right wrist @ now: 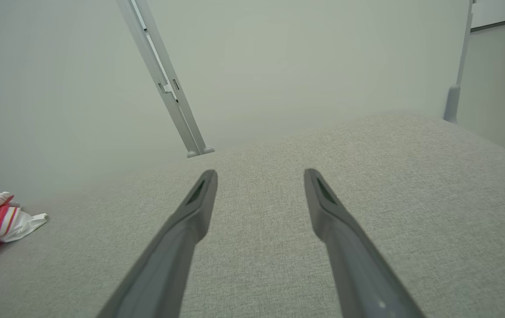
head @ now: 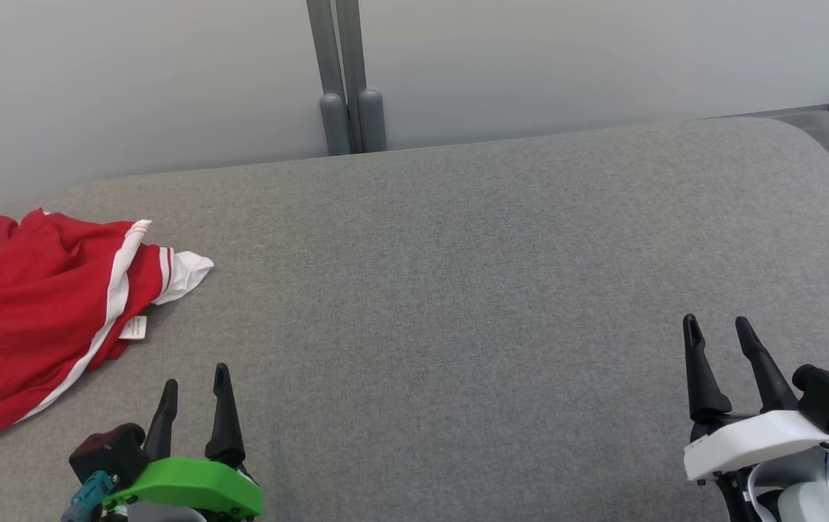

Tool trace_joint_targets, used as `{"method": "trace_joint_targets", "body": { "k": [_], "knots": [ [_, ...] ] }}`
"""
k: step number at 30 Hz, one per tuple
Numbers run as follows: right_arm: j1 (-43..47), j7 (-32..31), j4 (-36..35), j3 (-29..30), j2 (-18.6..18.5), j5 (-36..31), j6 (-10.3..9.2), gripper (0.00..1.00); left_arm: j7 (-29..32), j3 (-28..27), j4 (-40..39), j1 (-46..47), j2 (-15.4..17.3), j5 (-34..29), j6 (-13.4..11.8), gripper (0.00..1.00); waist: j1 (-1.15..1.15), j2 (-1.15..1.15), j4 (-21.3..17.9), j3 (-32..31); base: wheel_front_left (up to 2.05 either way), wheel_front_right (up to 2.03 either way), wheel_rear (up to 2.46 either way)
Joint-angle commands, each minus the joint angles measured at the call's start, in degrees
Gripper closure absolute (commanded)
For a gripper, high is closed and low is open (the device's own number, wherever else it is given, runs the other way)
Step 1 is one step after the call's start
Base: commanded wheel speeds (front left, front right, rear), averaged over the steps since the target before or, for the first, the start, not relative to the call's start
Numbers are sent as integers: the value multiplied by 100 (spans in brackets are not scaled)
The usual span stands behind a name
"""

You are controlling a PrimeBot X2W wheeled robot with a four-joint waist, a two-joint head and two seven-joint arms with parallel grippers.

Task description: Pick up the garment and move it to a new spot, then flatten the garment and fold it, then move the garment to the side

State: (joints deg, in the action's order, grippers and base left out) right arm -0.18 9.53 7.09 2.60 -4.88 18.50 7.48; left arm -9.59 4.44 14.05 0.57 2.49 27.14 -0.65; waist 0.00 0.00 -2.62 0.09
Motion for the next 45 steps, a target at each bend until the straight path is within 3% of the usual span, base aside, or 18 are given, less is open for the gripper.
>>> {"method": "trace_joint_targets", "body": {
  "k": [1, 45],
  "knots": [
    [38, 62, -63, -7, -40, -148, 1, 0, -59, 14, -31, -22, 48, -198, -37, 0, 0, 0, 0, -1, 0, 0, 0],
    [209, 573, 26, -64, -72, -1622, 1, 0, -564, -13, 109, -232, 59, -2073, -239, 0, 0, 0, -38, 25, 0, 0, 0]
  ]
}}
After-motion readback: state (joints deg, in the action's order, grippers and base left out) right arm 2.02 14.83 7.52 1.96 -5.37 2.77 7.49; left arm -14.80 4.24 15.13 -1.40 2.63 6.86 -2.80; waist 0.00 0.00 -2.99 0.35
